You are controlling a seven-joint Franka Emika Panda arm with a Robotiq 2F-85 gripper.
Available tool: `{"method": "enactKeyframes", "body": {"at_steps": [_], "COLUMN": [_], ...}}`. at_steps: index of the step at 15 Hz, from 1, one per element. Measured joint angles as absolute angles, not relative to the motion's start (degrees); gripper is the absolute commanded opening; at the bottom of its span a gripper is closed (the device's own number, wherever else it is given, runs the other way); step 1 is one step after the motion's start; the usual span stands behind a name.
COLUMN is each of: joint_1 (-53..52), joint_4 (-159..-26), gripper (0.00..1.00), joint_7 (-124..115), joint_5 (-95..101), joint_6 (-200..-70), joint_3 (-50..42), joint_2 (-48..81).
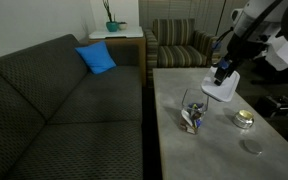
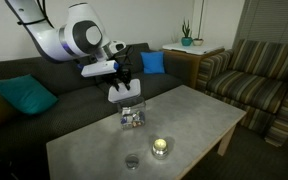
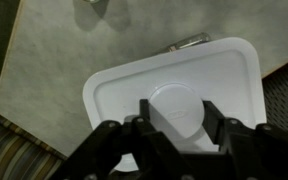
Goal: Pick up the lid and put it on the bowl
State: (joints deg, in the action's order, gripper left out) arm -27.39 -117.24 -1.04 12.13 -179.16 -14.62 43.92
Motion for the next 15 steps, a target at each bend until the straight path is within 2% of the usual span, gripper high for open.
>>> {"method": "enactKeyframes", "body": {"at_steps": [5, 15], "joint_1": [-18.2, -16.8], "joint_4": [-111.2, -95.2], "gripper": [0.29, 0.29], "joint_7": [0.5, 1.1], "joint_5": [12.1, 12.1], "joint_6": [-174.3, -165.6], "joint_3": [-5.4, -2.2], "joint_2": [44.9, 56.8]}}
